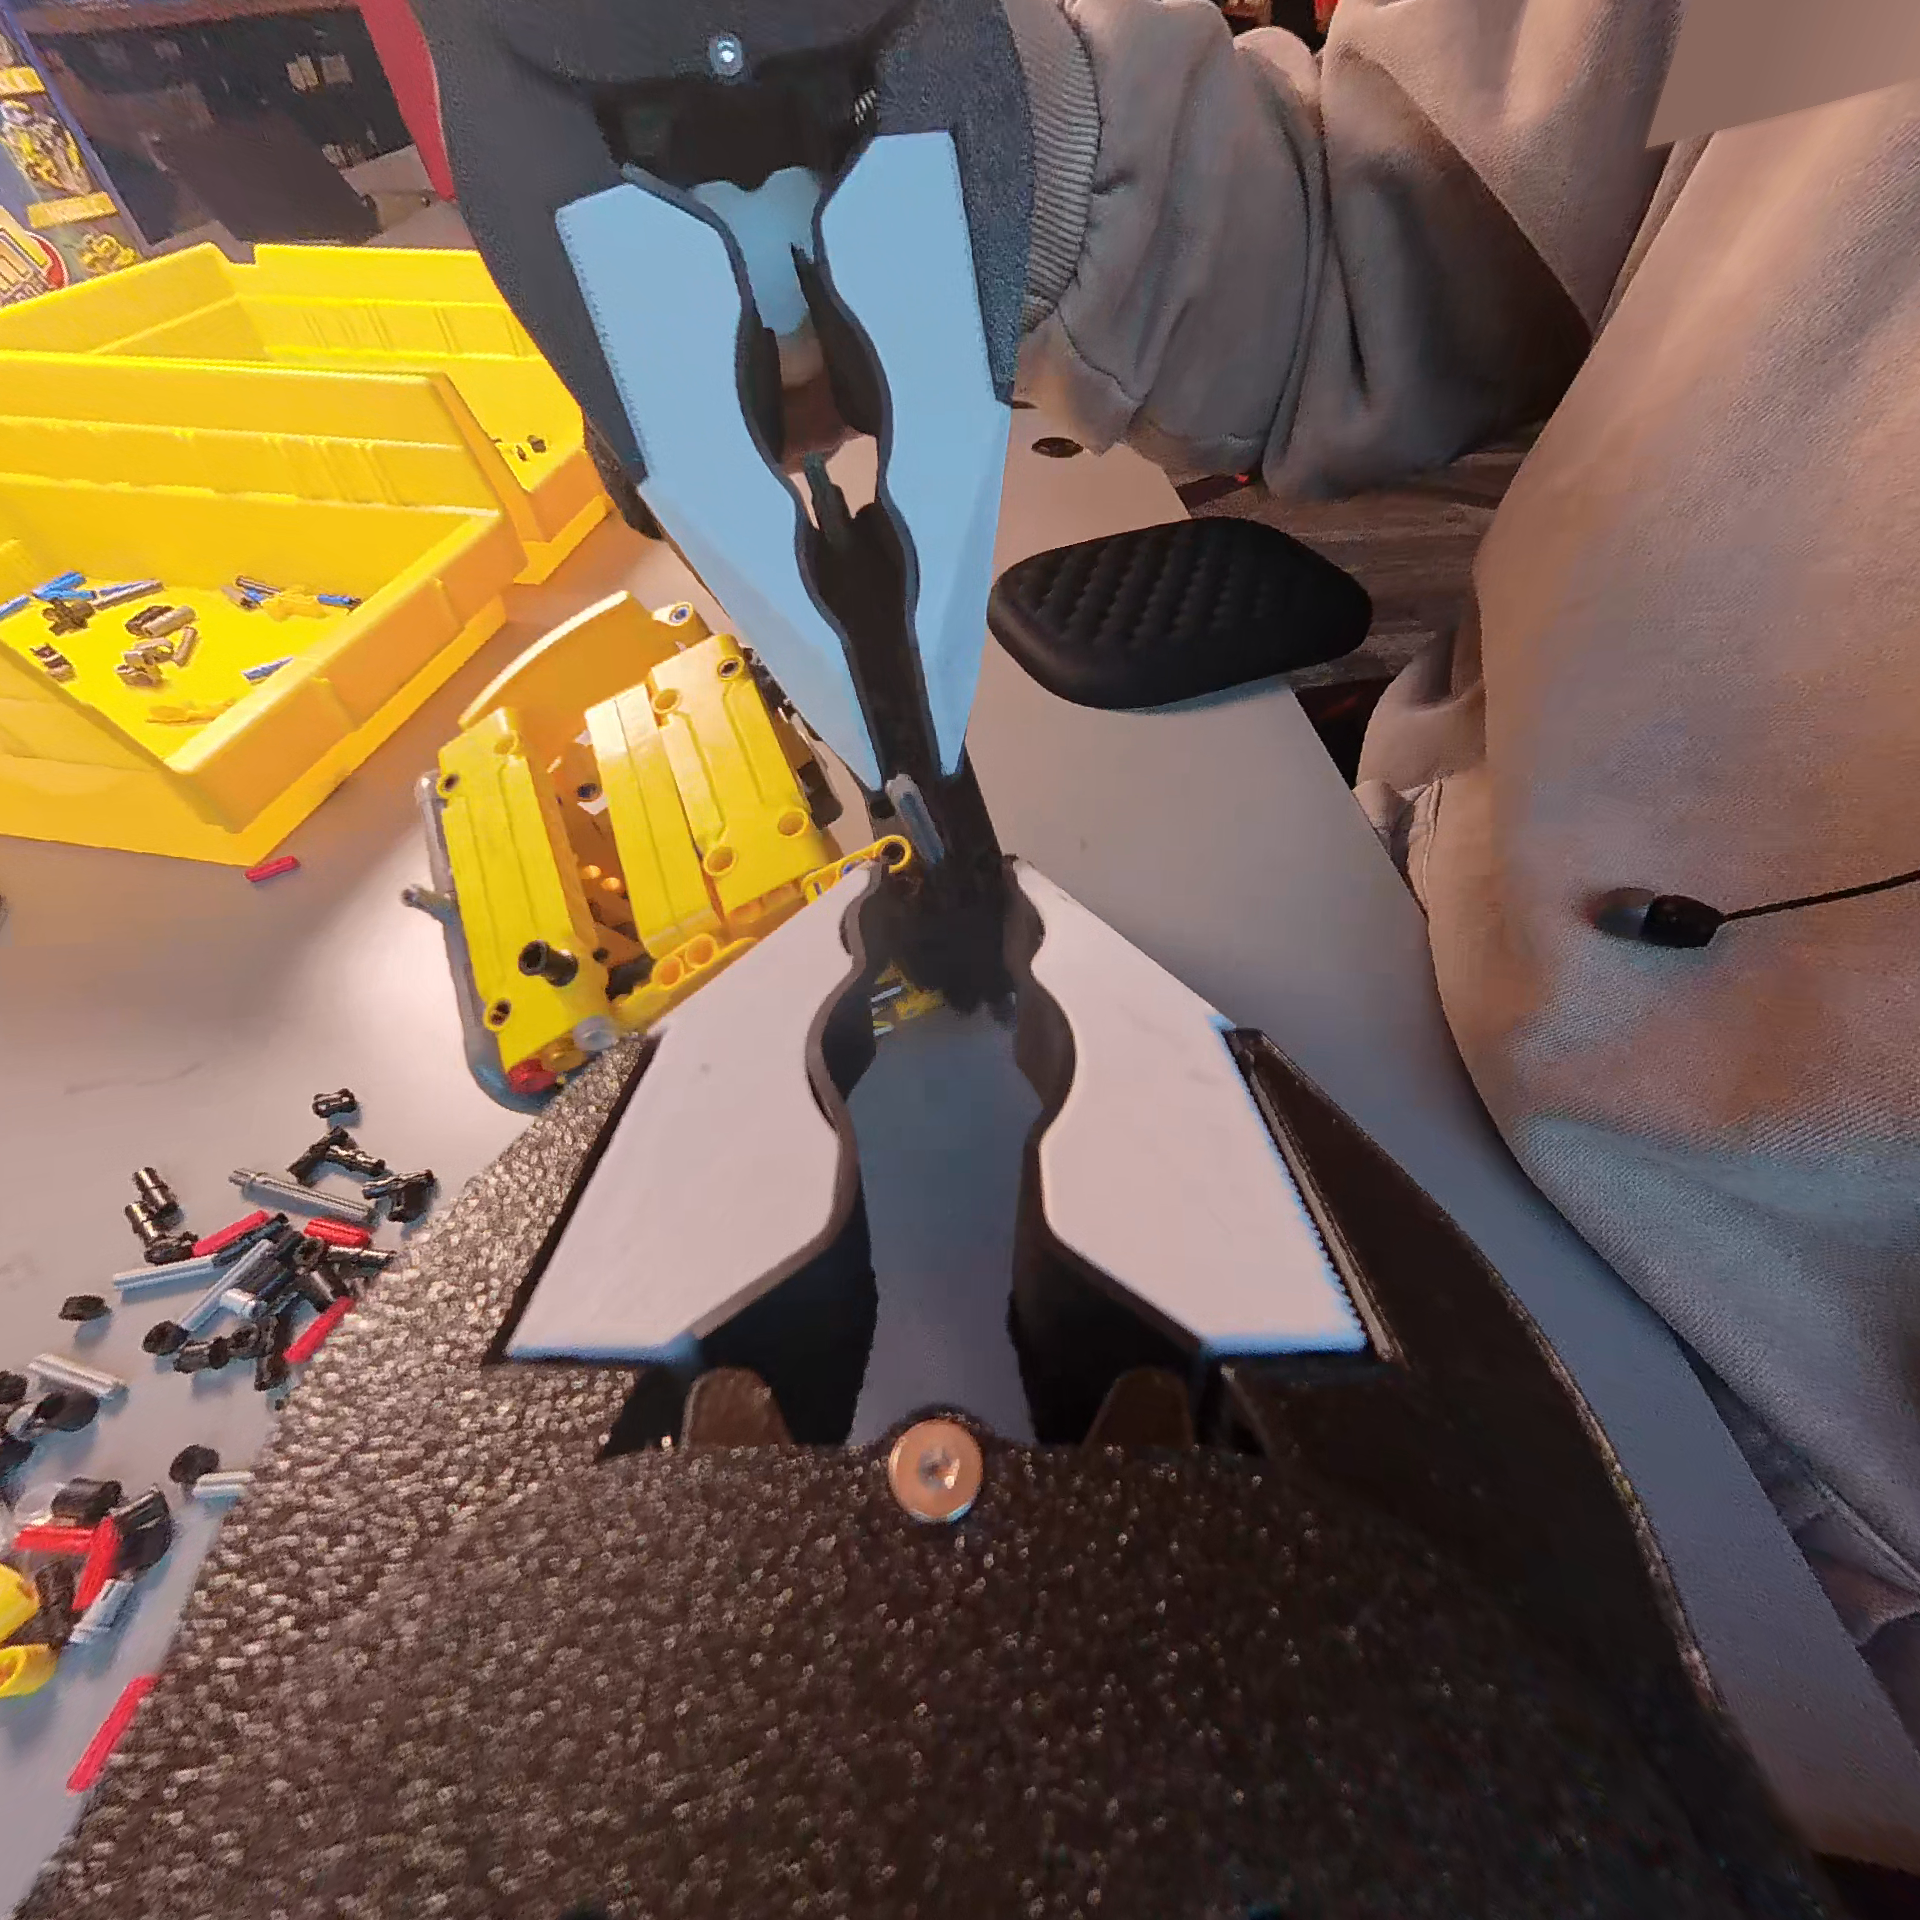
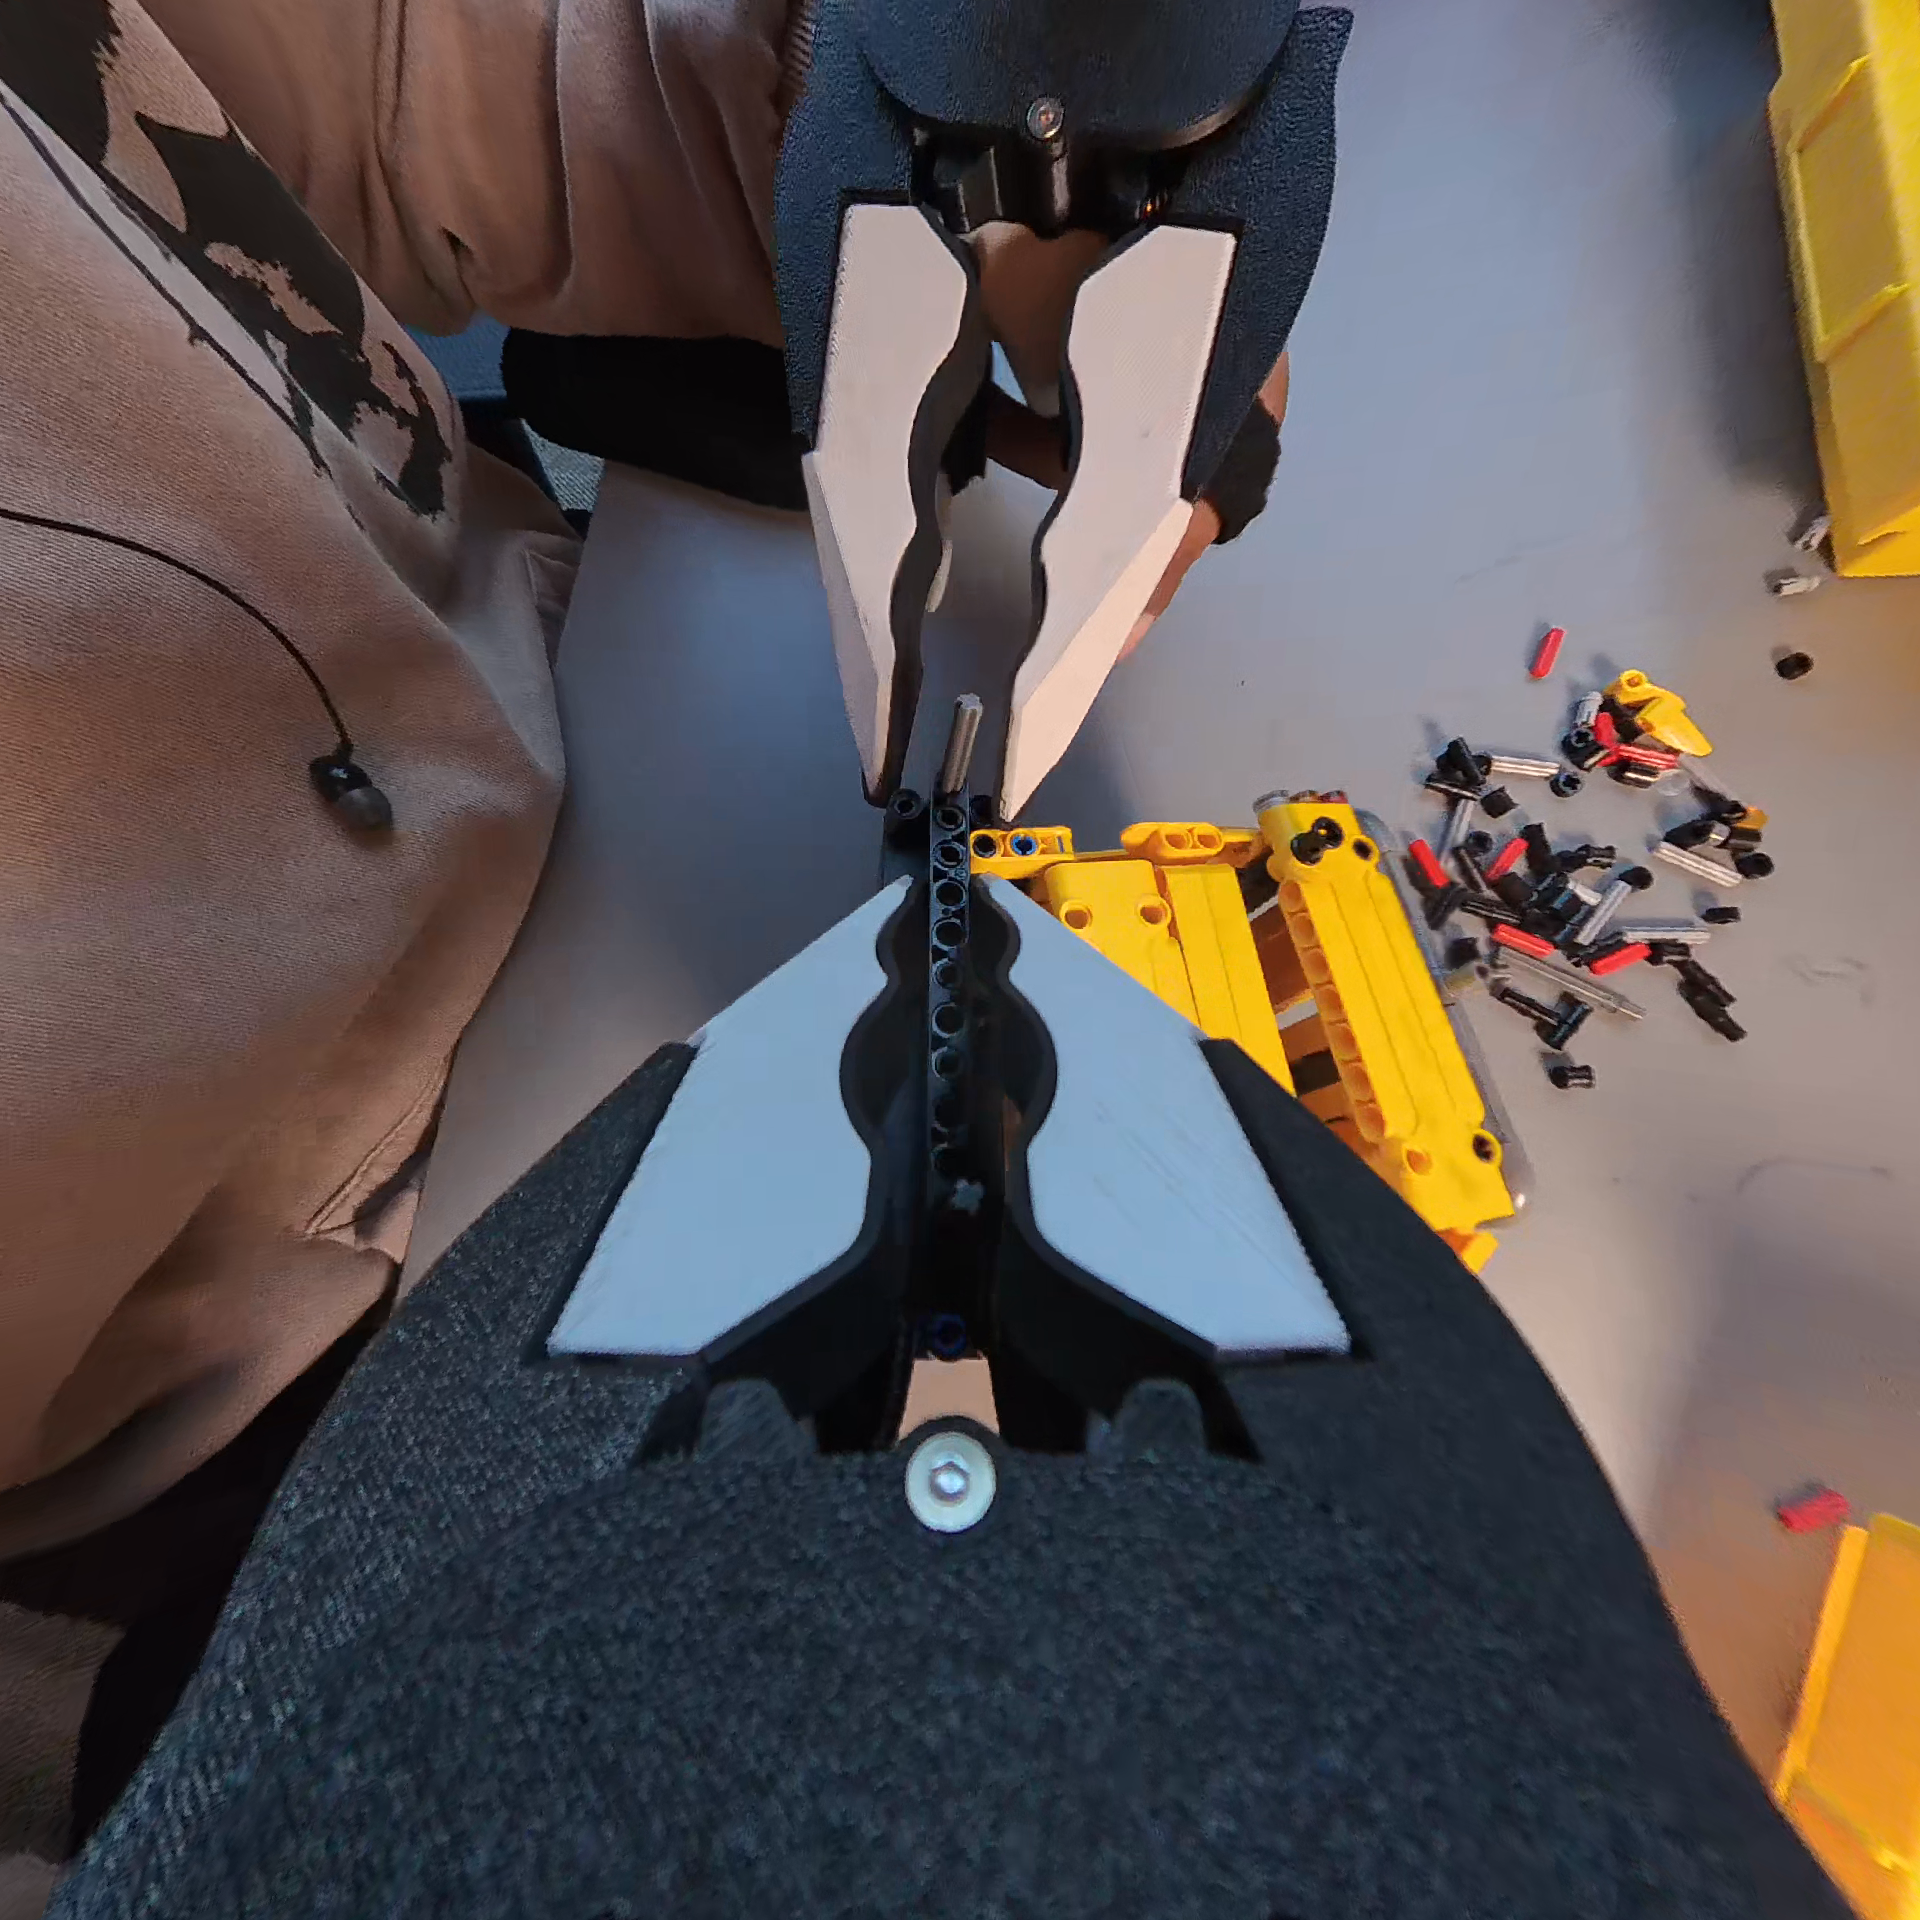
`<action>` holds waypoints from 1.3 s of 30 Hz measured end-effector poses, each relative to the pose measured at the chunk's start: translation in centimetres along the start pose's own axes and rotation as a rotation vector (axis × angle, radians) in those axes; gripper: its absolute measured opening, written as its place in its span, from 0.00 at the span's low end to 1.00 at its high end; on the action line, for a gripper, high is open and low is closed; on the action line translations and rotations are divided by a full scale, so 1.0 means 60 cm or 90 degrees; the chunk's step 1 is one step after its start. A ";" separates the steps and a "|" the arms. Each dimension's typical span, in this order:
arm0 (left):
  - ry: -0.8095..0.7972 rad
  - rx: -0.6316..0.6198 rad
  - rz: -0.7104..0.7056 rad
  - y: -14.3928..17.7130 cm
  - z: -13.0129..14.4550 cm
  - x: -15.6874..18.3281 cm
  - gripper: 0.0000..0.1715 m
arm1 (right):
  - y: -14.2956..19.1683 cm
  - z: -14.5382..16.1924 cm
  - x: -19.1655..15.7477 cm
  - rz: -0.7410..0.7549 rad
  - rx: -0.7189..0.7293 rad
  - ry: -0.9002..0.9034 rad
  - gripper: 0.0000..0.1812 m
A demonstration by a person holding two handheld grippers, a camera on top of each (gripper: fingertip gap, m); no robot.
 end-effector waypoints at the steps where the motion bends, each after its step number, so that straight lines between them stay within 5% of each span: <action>1: 0.001 0.004 0.002 0.002 -0.002 0.001 0.12 | 0.001 -0.002 0.001 -0.012 0.009 -0.012 0.02; 5: 0.004 -0.016 0.014 -0.005 0.005 0.005 0.12 | 0.017 -0.012 0.006 -0.058 0.079 -0.055 0.02; 8: 0.005 -0.014 0.023 -0.009 0.004 0.008 0.12 | 0.044 -0.011 0.017 -0.007 0.090 -0.051 0.09; 18: -0.007 -0.011 0.030 -0.017 -0.001 0.016 0.13 | 0.117 0.045 0.001 0.056 0.164 -0.101 0.09; 29: -0.006 0.002 0.027 -0.018 -0.004 0.019 0.12 | 0.106 0.120 -0.048 0.075 0.136 -0.105 0.09; 39: -0.039 -0.011 -0.001 -0.032 -0.008 0.030 0.14 | 0.080 0.131 -0.056 0.103 0.115 -0.090 0.03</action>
Point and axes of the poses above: each gripper's, where its closed fingertips meet, y back along the fingers, z out of its underside, x = y × z across the jaws, the point moved 7 cm from there along y, back along the fingers, and after that the axes turned 5 degrees about z, right-handed, at the moved point
